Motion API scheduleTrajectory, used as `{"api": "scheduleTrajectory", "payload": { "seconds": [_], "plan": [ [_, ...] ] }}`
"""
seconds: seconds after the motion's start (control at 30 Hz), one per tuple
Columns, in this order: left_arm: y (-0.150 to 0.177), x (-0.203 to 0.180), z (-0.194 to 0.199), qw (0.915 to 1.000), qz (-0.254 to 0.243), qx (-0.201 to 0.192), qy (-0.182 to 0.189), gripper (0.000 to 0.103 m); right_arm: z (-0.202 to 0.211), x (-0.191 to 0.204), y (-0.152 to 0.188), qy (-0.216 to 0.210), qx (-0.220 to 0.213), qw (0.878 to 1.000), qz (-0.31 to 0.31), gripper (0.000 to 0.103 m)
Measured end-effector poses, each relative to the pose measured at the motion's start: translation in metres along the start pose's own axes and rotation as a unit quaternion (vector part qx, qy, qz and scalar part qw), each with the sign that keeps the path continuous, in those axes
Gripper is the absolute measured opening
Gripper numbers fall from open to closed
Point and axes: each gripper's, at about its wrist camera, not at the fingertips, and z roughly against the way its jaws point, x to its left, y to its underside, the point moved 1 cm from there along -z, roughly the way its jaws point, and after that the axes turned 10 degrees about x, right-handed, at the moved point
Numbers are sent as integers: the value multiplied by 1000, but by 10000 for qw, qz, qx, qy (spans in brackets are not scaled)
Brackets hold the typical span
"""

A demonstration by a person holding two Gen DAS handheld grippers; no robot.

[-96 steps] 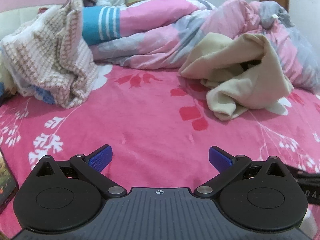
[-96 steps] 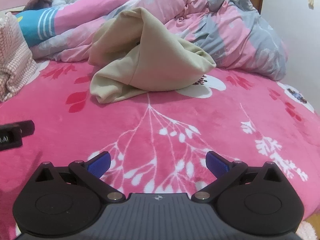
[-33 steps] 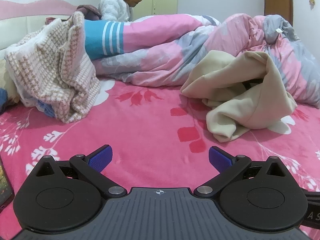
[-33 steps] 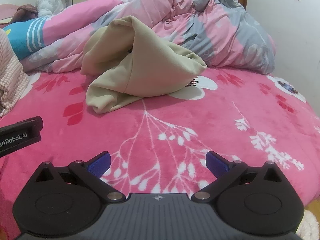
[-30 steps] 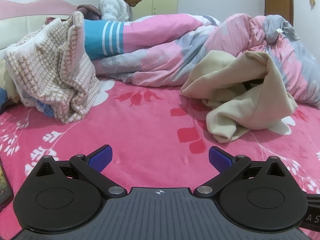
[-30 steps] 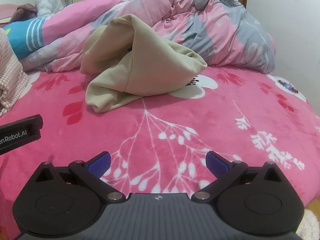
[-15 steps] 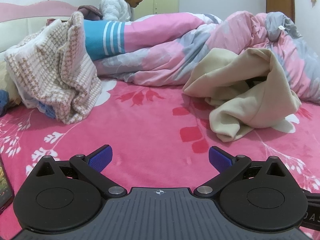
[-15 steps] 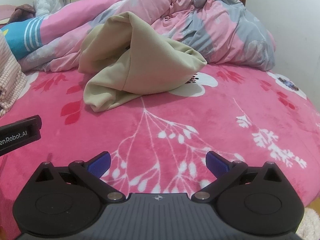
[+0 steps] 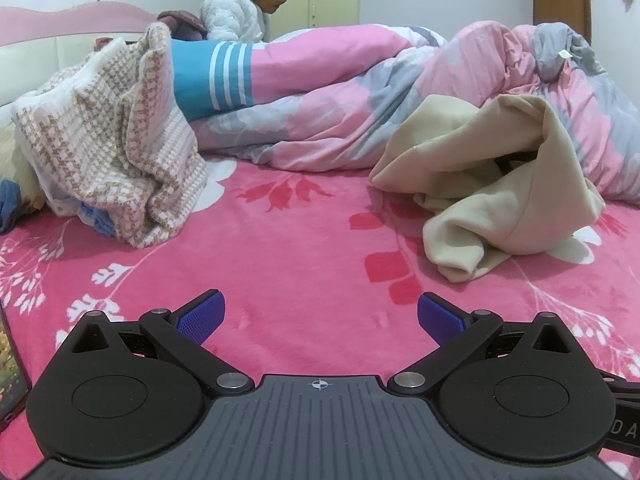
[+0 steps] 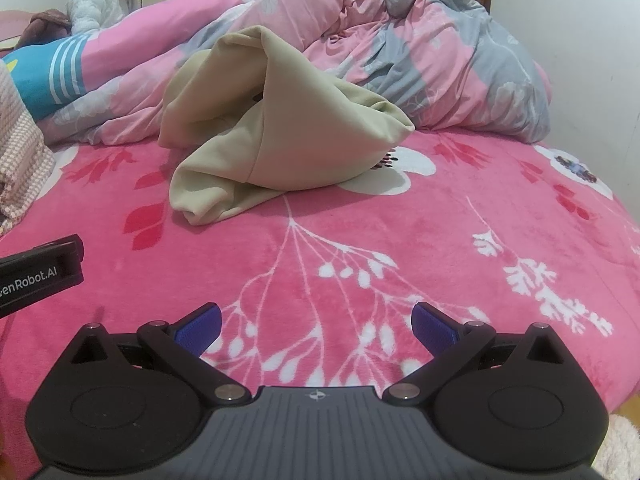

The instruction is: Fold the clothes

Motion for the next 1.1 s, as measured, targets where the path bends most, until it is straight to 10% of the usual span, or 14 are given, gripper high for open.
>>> {"api": "scheduleTrajectory", "payload": {
  "seconds": [1.1],
  "plan": [
    [1,3,-4,9999,26,98,-30,103,-1,5,0,-16,7,10000,44,103]
  ]
}}
